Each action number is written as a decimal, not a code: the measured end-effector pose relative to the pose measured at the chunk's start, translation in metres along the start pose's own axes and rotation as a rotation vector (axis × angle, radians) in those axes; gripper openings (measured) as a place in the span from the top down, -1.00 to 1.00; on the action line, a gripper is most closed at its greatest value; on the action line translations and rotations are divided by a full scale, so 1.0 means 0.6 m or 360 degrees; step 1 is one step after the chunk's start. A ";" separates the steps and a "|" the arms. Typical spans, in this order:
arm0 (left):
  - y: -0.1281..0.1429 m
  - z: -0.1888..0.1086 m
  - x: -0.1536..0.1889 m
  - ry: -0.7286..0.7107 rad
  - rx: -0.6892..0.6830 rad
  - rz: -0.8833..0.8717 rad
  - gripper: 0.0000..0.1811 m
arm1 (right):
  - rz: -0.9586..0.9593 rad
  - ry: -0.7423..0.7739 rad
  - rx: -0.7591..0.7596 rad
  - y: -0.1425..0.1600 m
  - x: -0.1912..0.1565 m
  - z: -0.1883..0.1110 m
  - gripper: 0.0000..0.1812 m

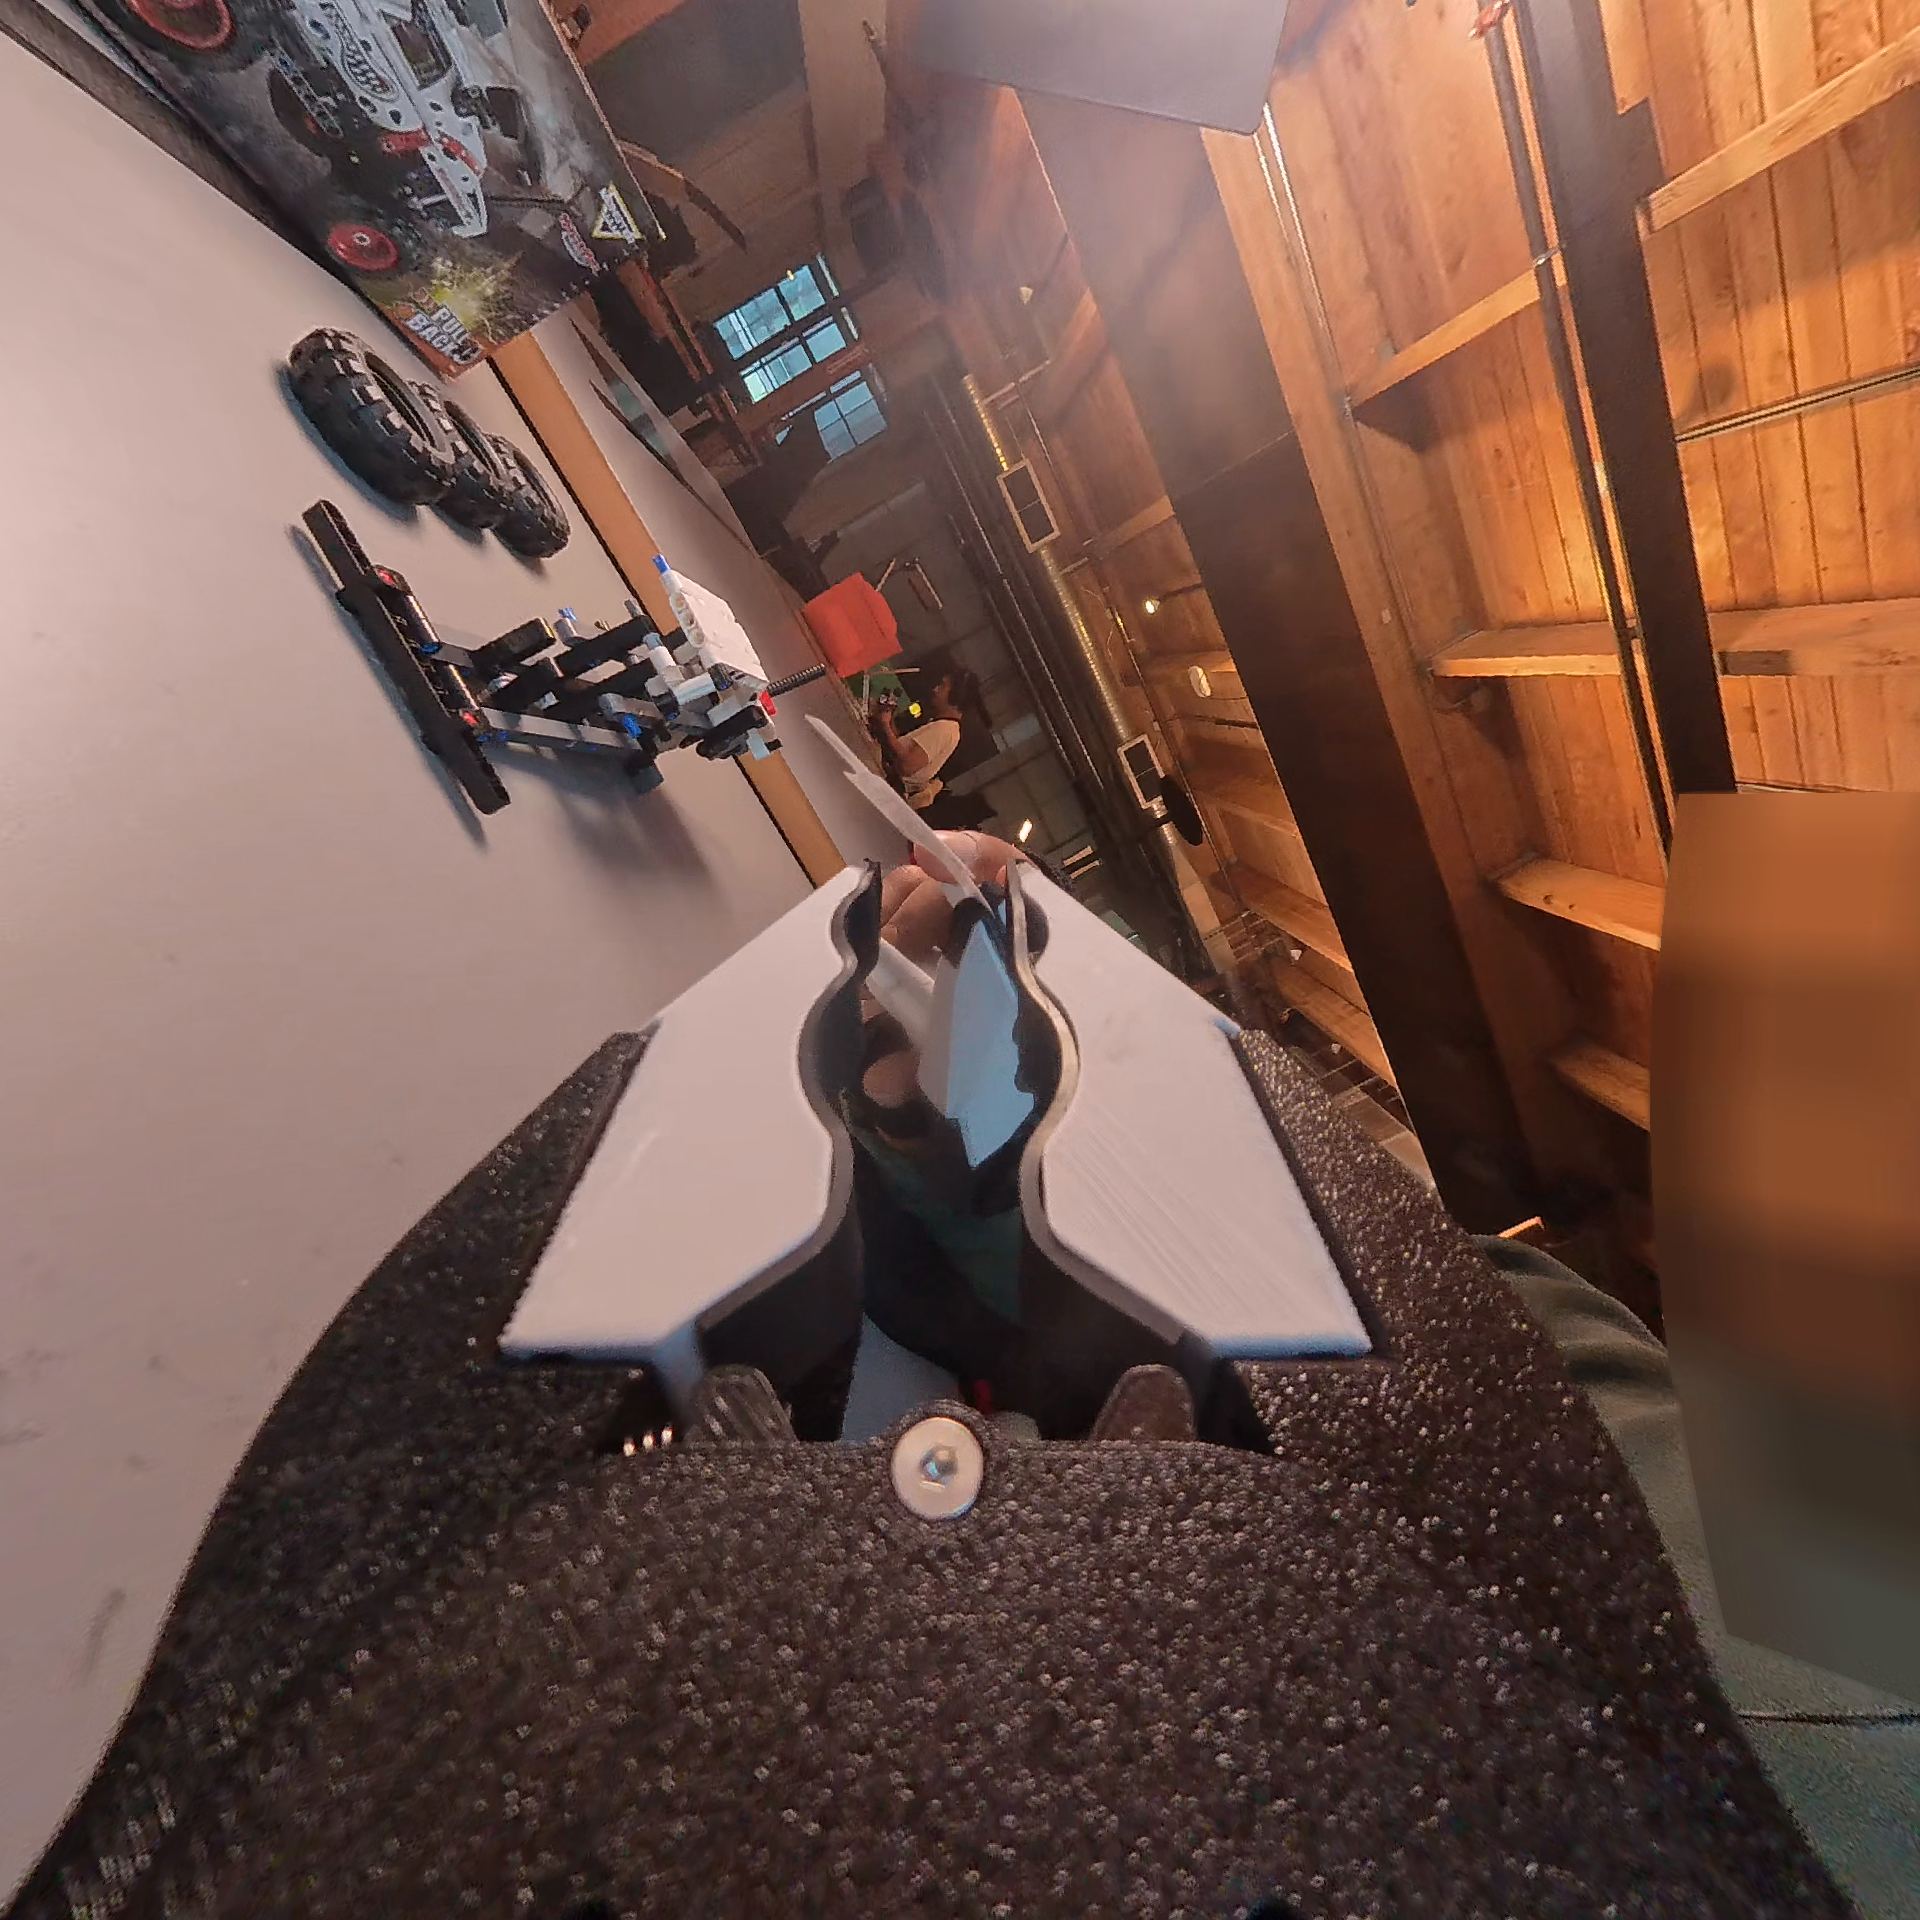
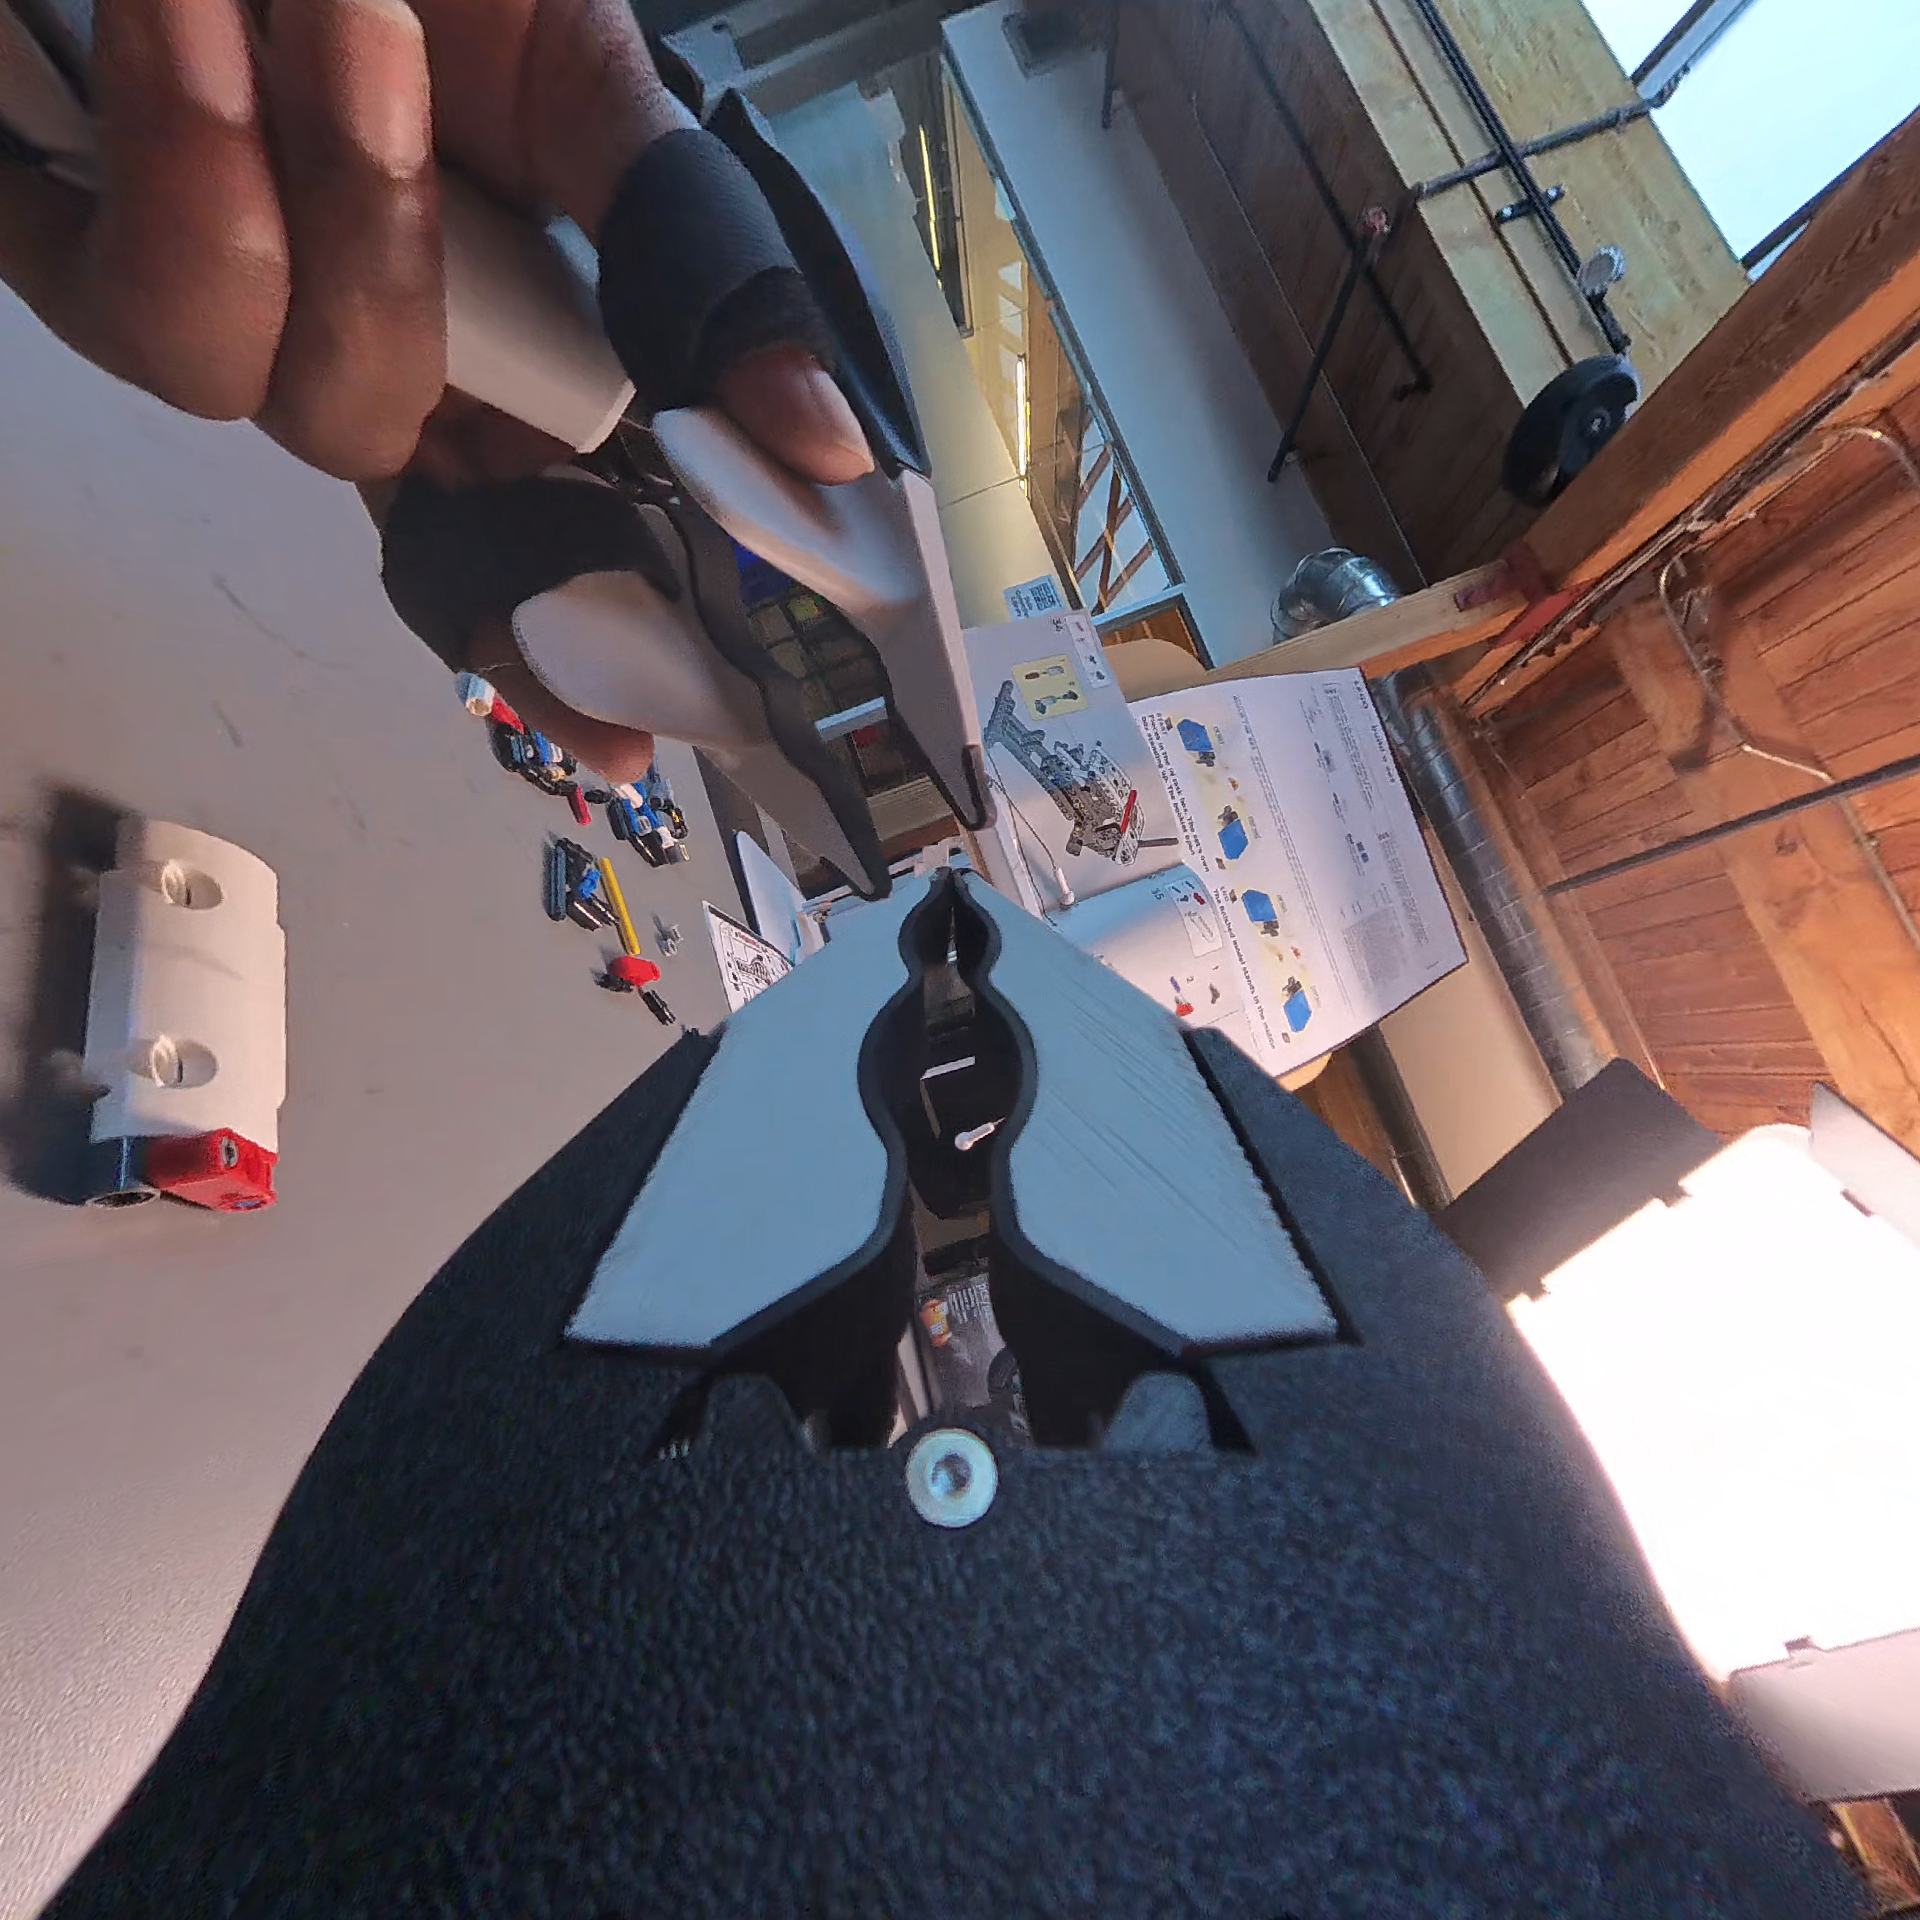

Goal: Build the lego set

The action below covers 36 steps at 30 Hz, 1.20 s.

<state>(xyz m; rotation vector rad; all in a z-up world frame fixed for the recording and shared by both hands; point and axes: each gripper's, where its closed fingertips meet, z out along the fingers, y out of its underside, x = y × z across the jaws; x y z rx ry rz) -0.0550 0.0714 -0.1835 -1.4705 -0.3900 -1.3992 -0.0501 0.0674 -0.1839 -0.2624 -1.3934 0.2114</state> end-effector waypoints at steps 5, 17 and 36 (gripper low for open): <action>-0.005 -0.004 0.001 0.0012 0.0024 -0.0006 0.84 | -0.0046 -0.0029 0.0003 -0.002 -0.011 0.002 1.00; -0.007 -0.003 -0.002 -0.0108 -0.0006 0.0221 1.00 | -0.0038 -0.0078 -0.0001 -0.002 -0.023 0.005 1.00; 0.034 -0.046 -0.050 -0.0340 -0.0744 0.0709 1.00 | 0.1707 -0.0840 0.0095 0.007 -0.011 -0.011 0.61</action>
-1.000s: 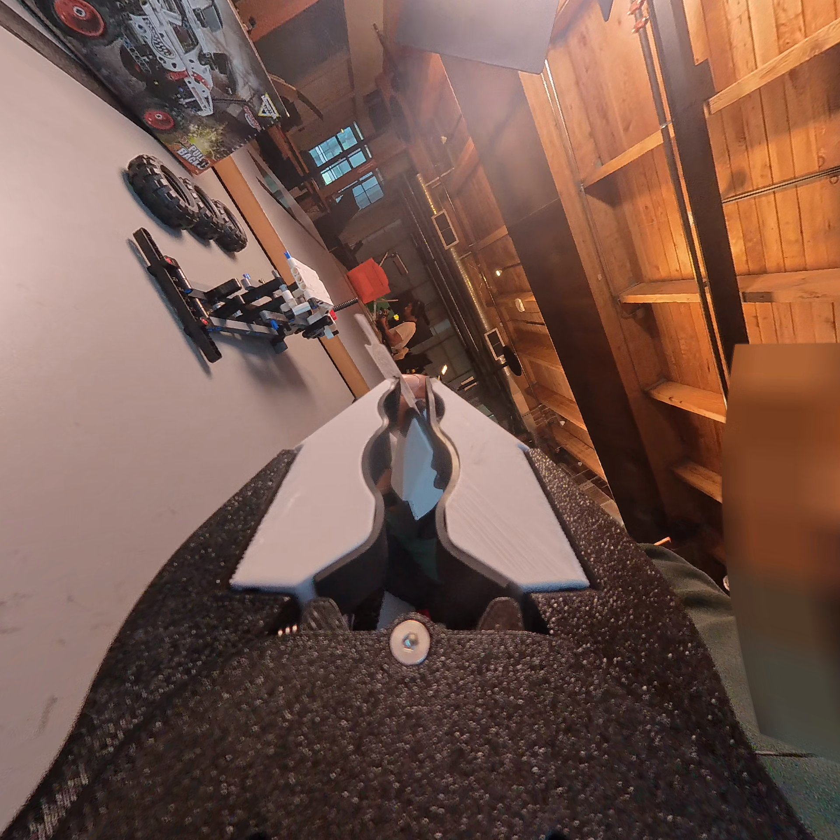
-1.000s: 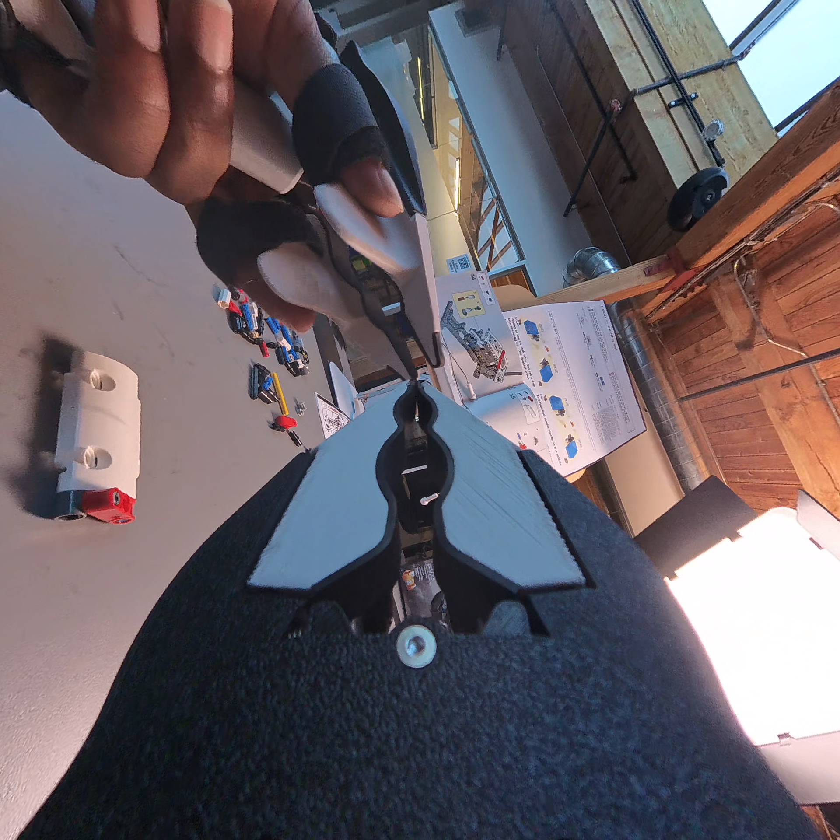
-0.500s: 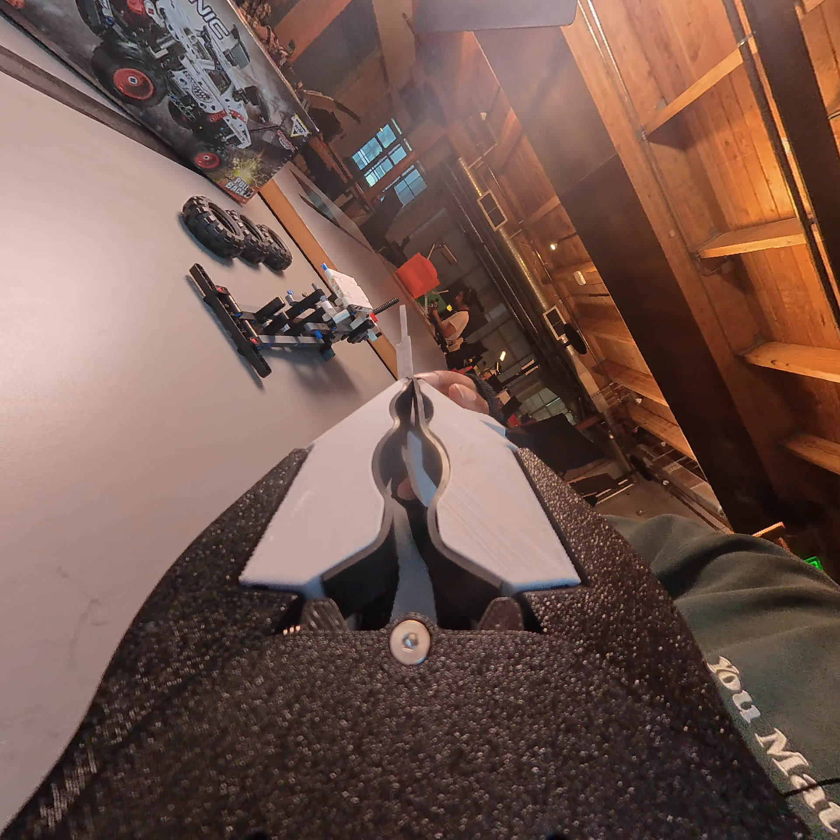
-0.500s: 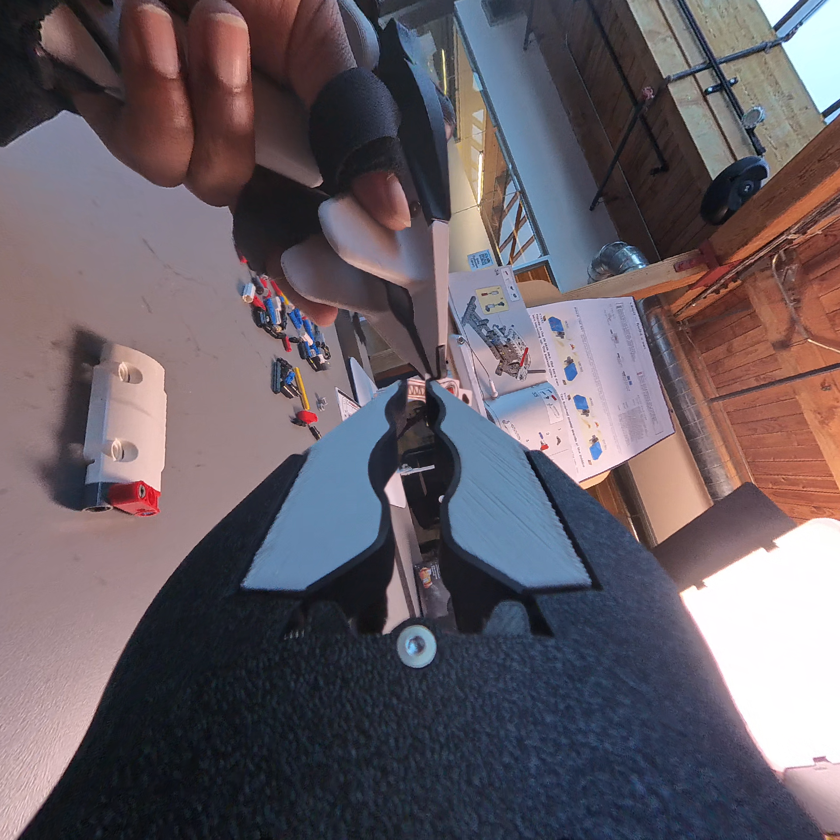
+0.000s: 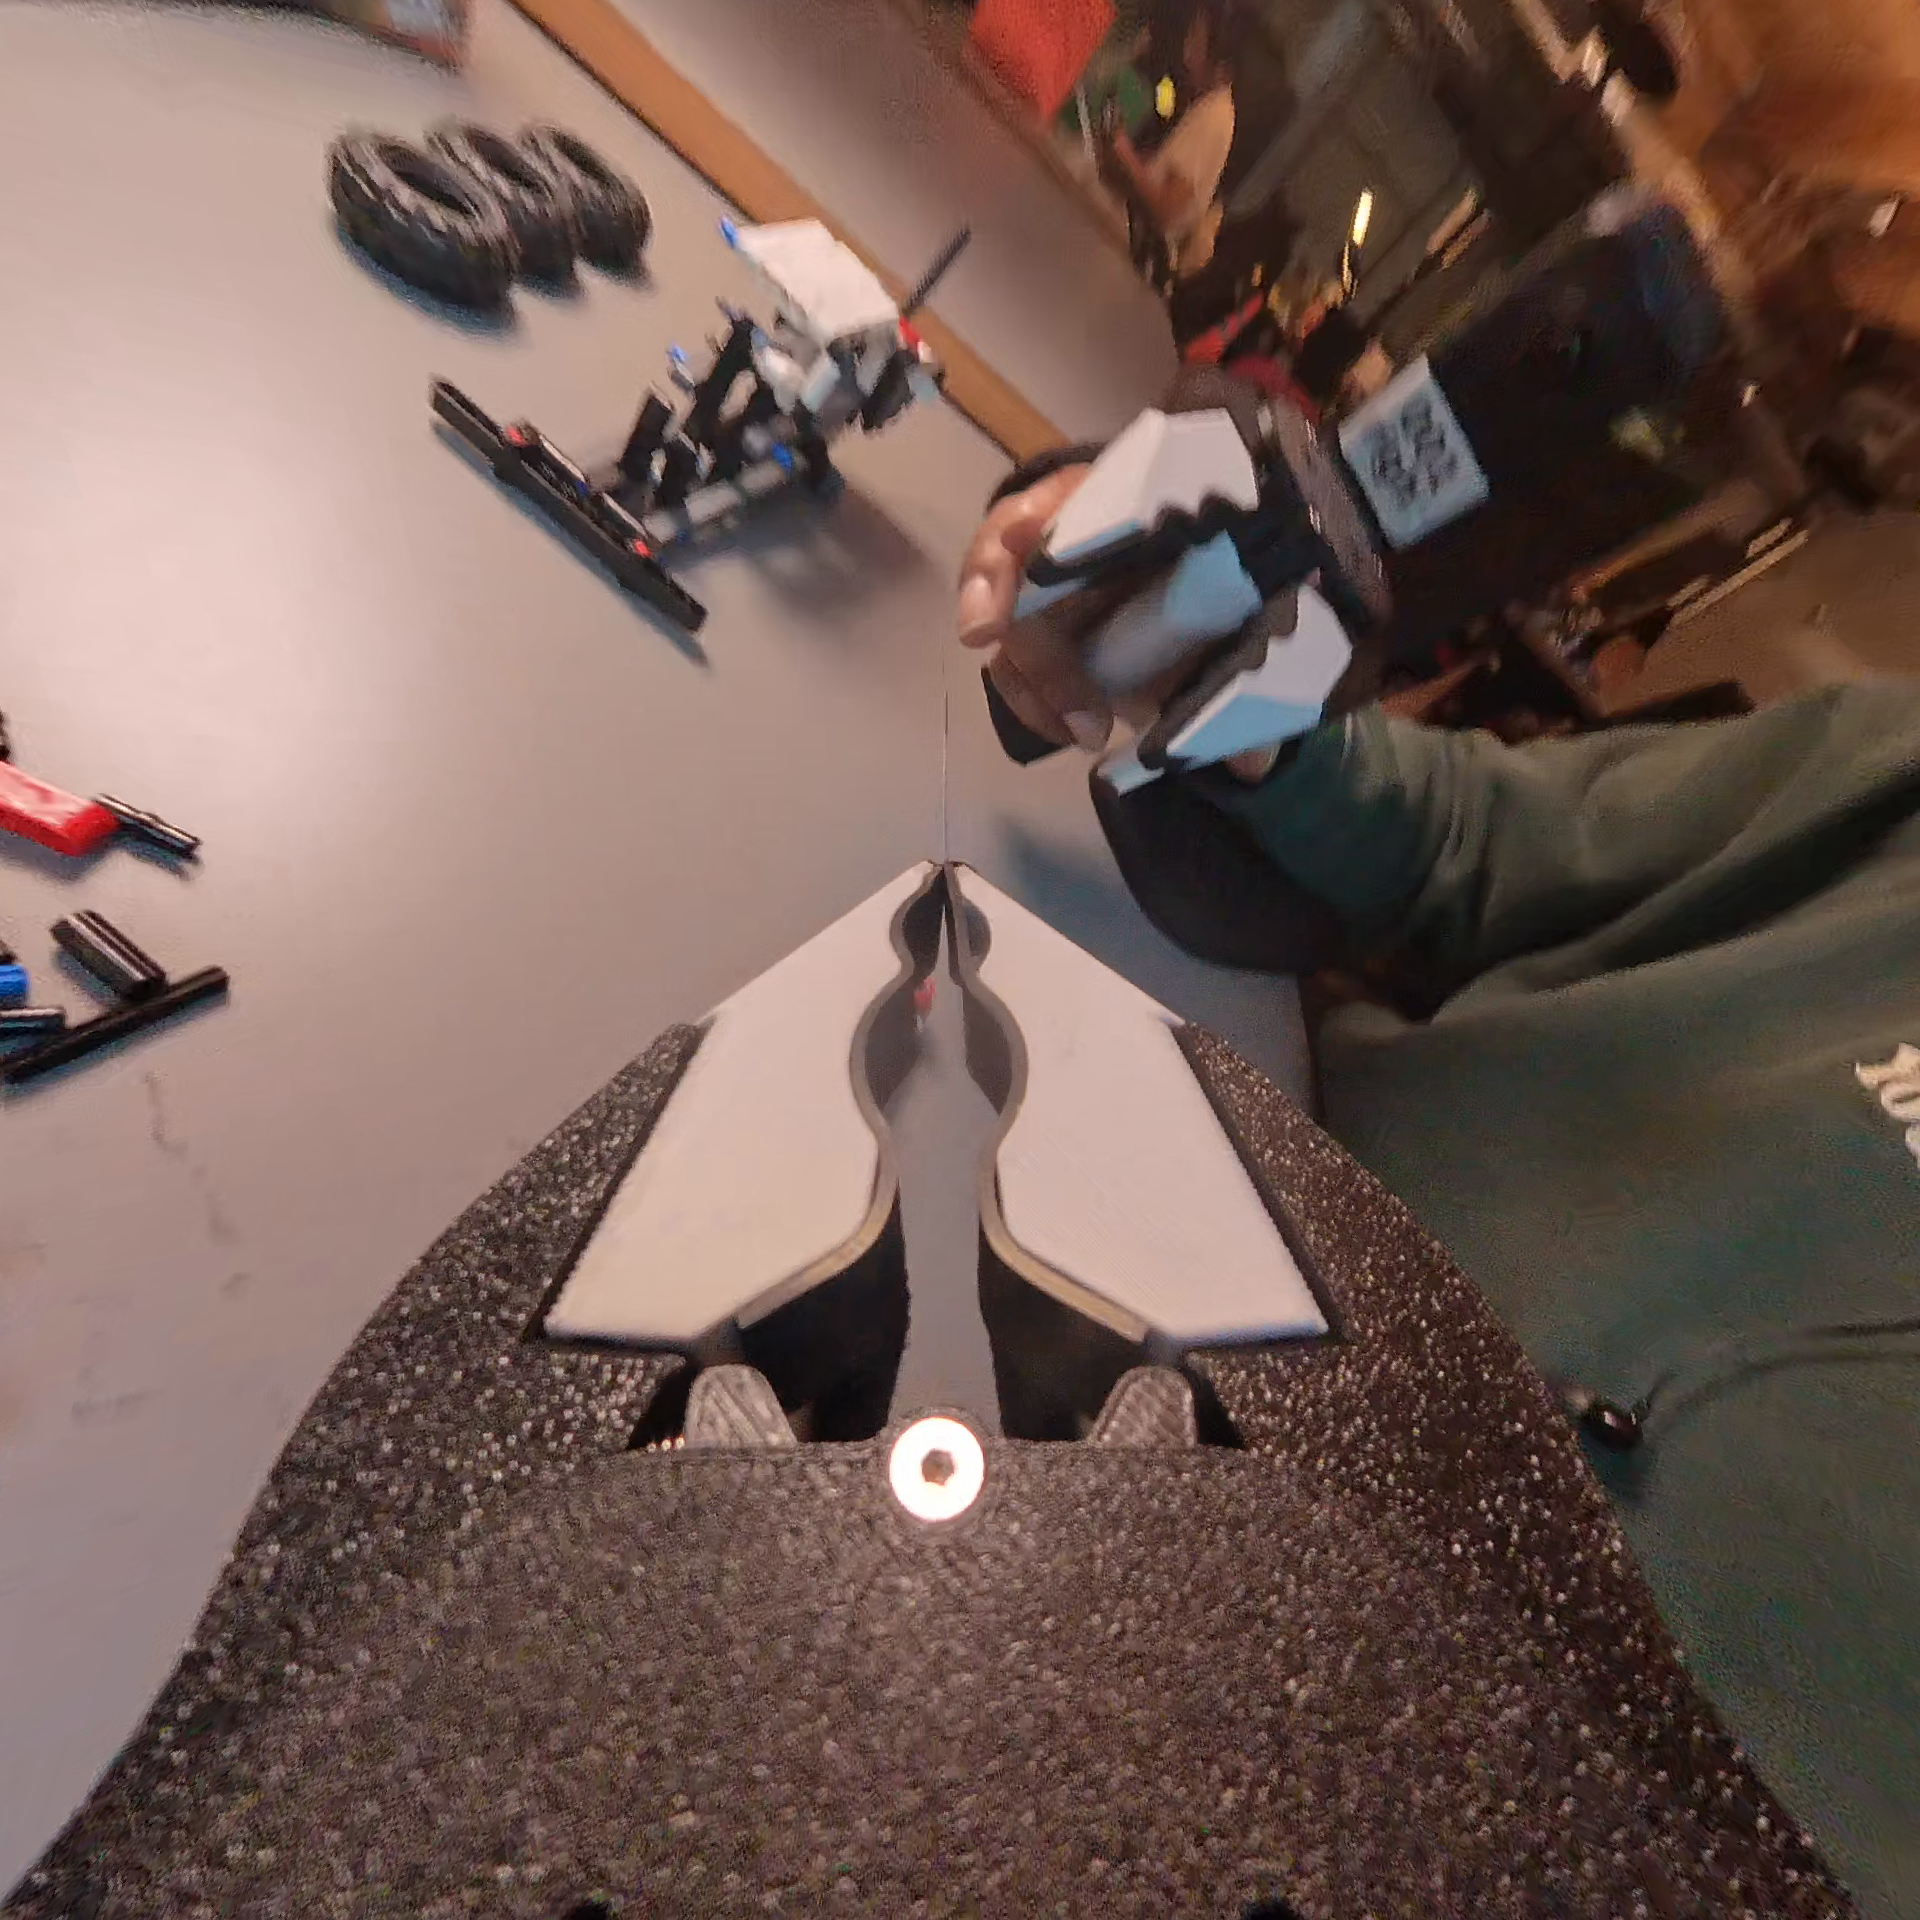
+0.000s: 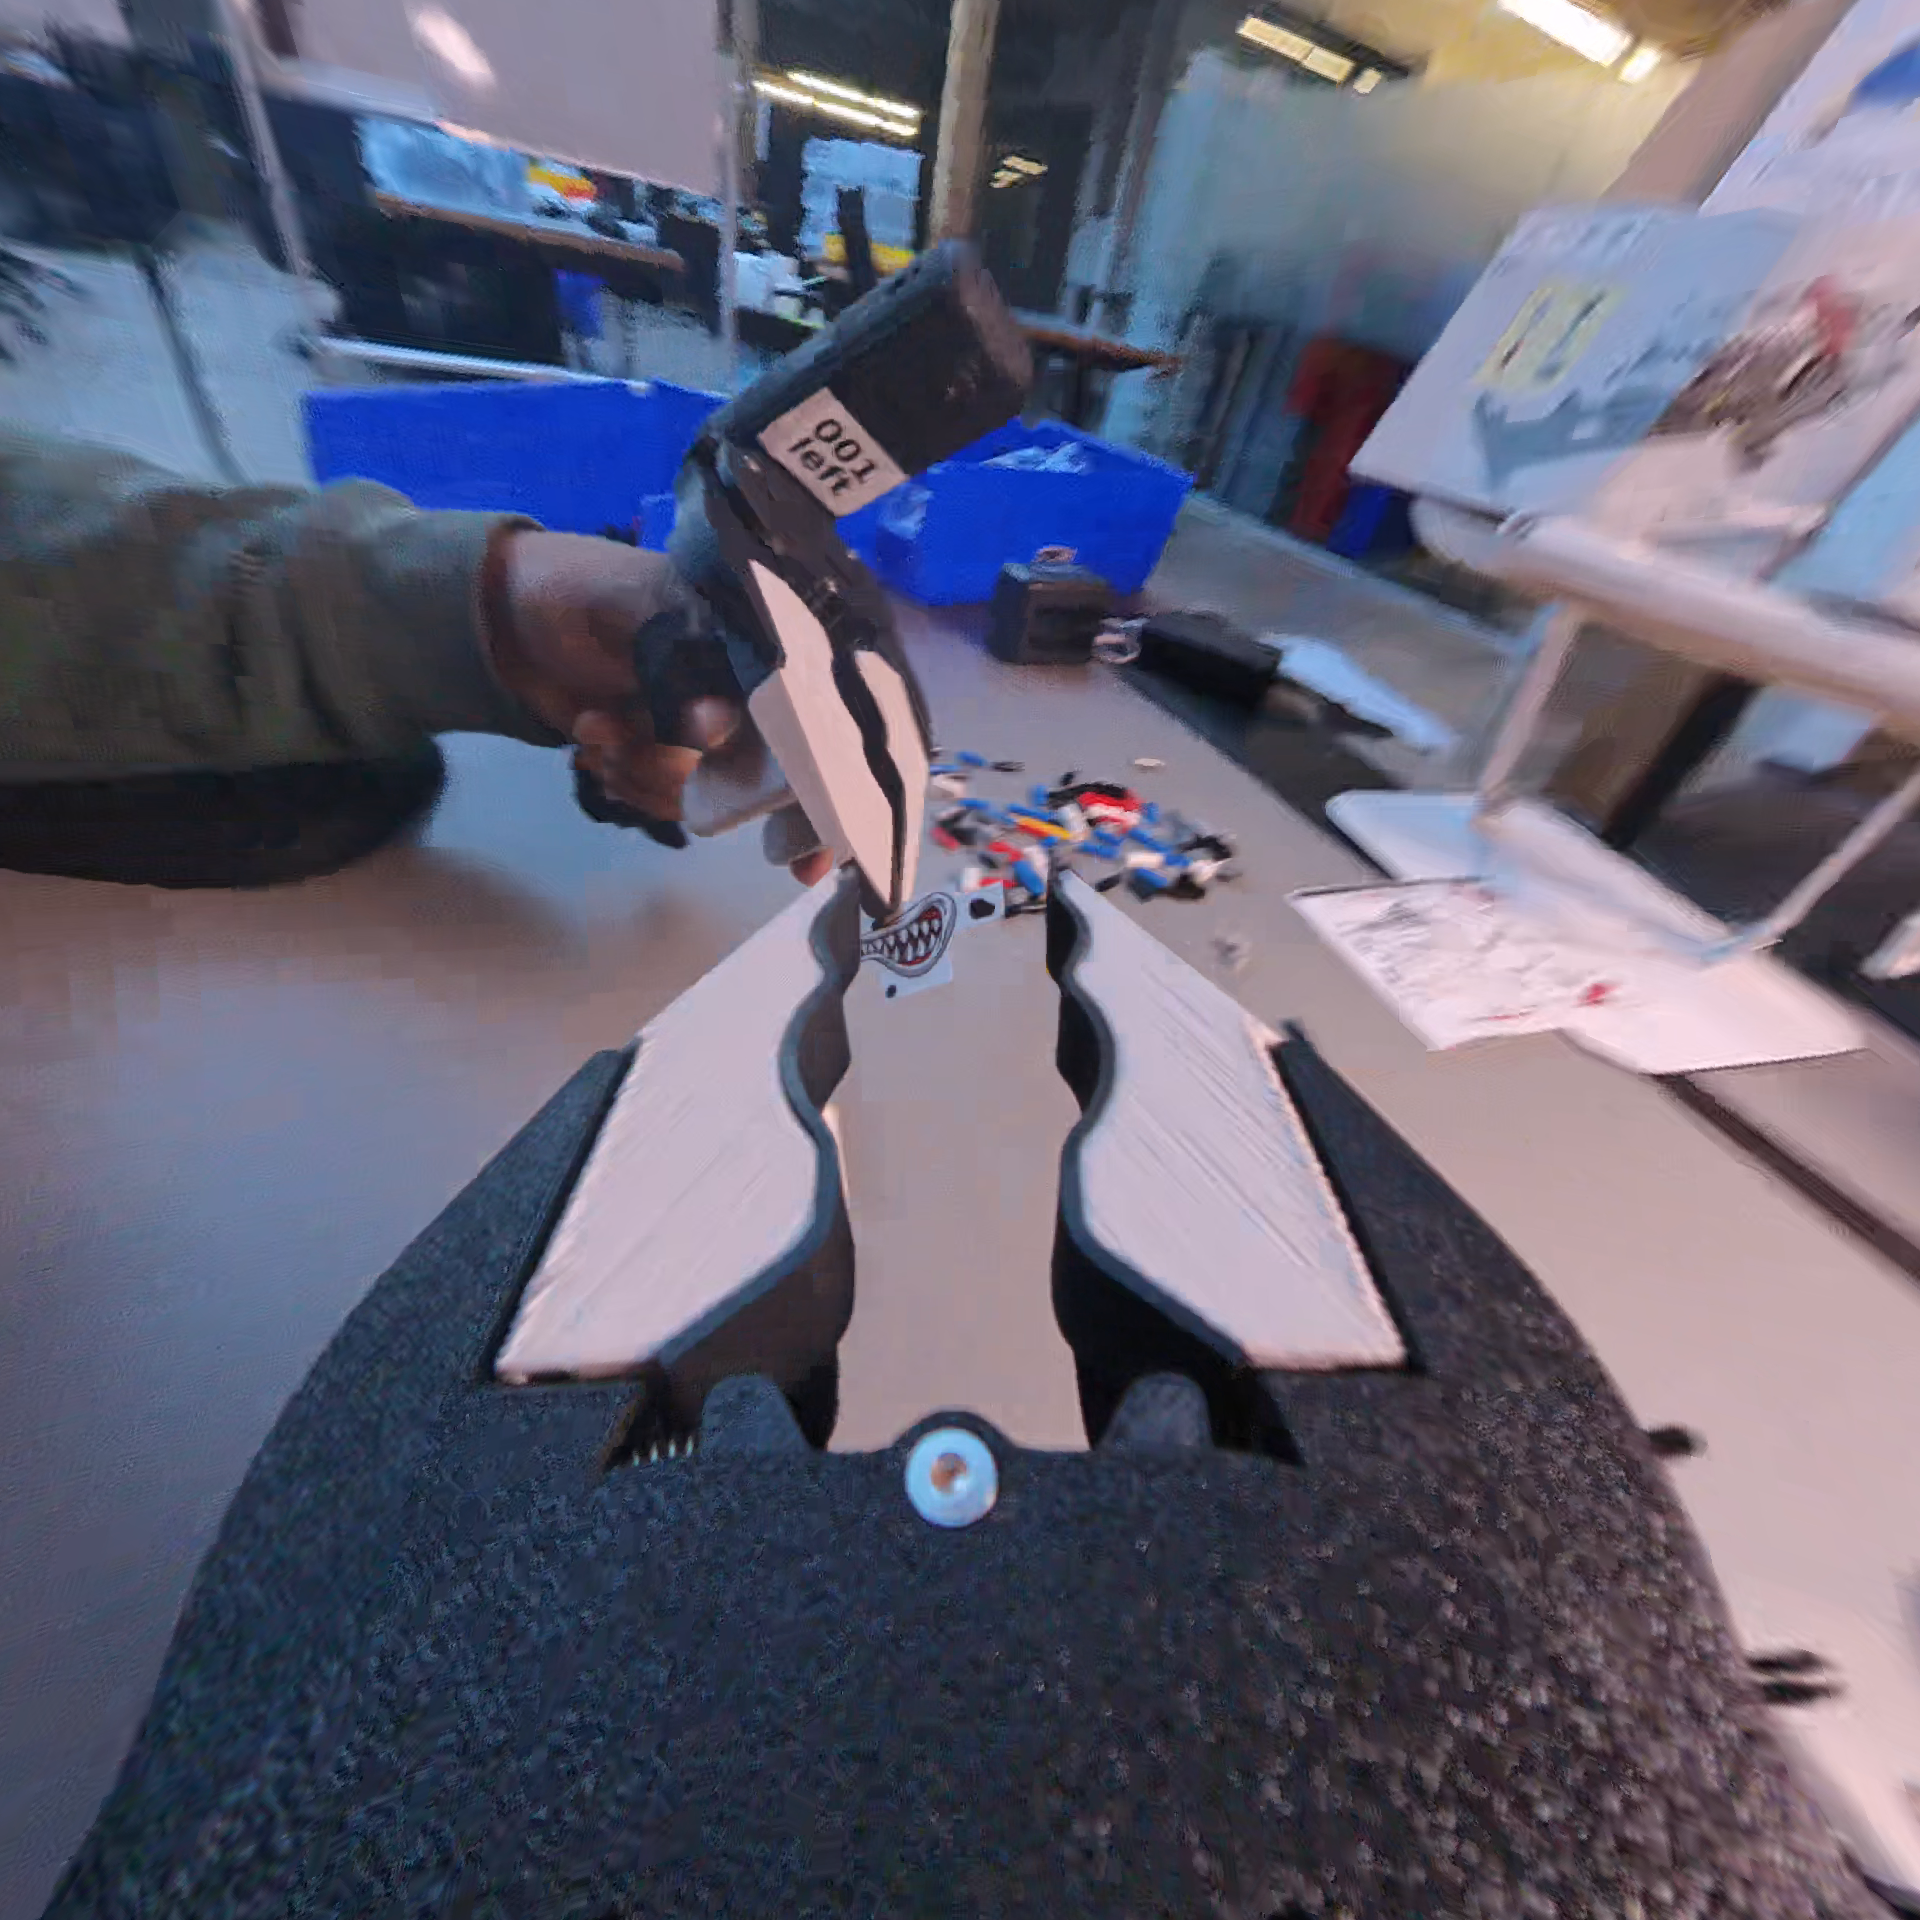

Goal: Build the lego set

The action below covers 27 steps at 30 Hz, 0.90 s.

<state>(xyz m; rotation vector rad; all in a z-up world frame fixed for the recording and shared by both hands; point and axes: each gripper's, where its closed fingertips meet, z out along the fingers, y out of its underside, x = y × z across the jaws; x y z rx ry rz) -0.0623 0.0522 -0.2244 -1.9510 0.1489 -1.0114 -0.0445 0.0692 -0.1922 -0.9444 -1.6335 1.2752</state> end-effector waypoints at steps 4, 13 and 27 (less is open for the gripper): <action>0.041 0.012 0.022 0.0154 -0.0267 -0.0009 1.00 | 0.0612 -0.0514 -0.0125 0.024 -0.035 -0.019 0.73; 0.073 0.025 0.039 0.0256 -0.0438 -0.0001 1.00 | 0.0736 -0.0640 -0.0328 0.067 -0.059 -0.014 0.81; 0.084 0.027 0.045 0.0268 -0.0484 0.0009 1.00 | 0.0778 -0.0700 -0.0353 0.072 -0.076 -0.010 1.00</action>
